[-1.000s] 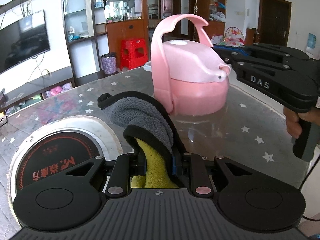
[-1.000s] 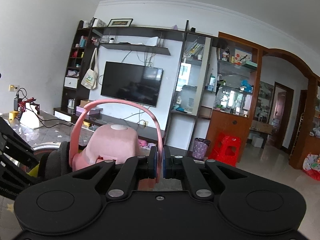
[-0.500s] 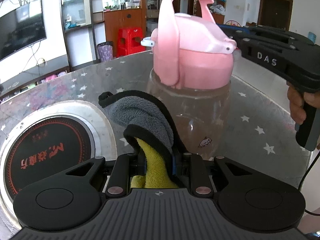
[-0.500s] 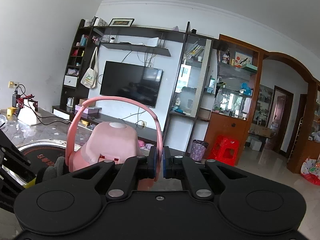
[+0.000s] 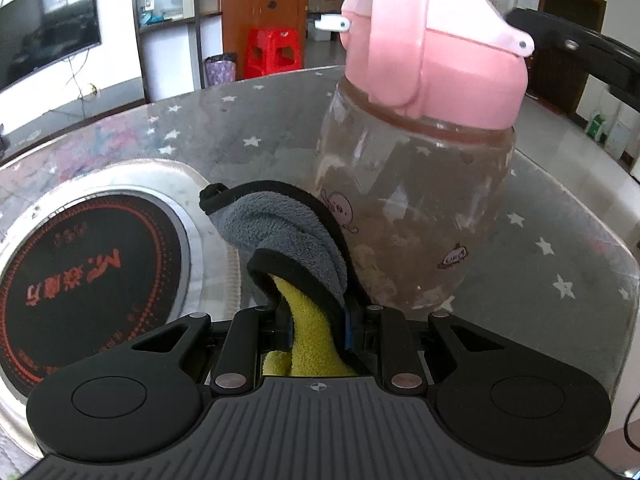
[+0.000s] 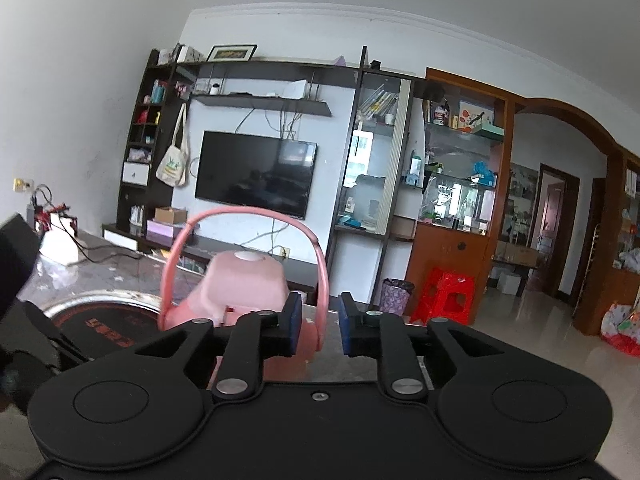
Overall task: Clean container
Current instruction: 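Tilt and turn the pink bottle with the right gripper in front of the cloth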
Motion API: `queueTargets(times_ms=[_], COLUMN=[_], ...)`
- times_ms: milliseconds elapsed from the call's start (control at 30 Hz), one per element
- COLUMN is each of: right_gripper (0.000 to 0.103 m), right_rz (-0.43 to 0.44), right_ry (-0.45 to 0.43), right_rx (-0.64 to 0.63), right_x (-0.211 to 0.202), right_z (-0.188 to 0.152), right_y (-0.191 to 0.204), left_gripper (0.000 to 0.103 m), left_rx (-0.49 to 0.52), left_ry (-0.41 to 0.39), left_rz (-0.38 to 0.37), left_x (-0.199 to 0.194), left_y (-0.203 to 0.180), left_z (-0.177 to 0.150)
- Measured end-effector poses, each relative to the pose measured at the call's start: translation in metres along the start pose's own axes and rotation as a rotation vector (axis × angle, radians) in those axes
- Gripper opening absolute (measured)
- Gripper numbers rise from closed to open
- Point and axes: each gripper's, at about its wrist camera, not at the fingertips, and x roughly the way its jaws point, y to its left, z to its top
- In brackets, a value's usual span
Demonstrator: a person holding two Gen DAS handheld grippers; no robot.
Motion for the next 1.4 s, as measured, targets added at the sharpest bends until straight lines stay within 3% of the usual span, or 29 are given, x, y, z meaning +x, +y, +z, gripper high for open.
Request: queueTargets(times_ms=[400,967,1400], right_gripper=[0.038,0.037,0.036], right_rz=[0.094,0.107,0.101], right_ry=[0.002,0.024,0.036], right_rx=[0.039,0.046,0.045], right_x=[-0.013,-0.008,-0.006], right_z=[0.002,0.0,-0.002], right_y=[0.003,-0.002,-0.007], left_gripper=[0.021,0.021,0.021], left_rx=[0.074,0.137,0.153], left_ry=[-0.056,-0.026,-0.036], left_rz=[0.037,0.061,-0.012], left_x=[-0.02,-0.008,-0.003], left_y=[0.0,-0.001,-0.019], left_z=[0.029,0.033,0.026])
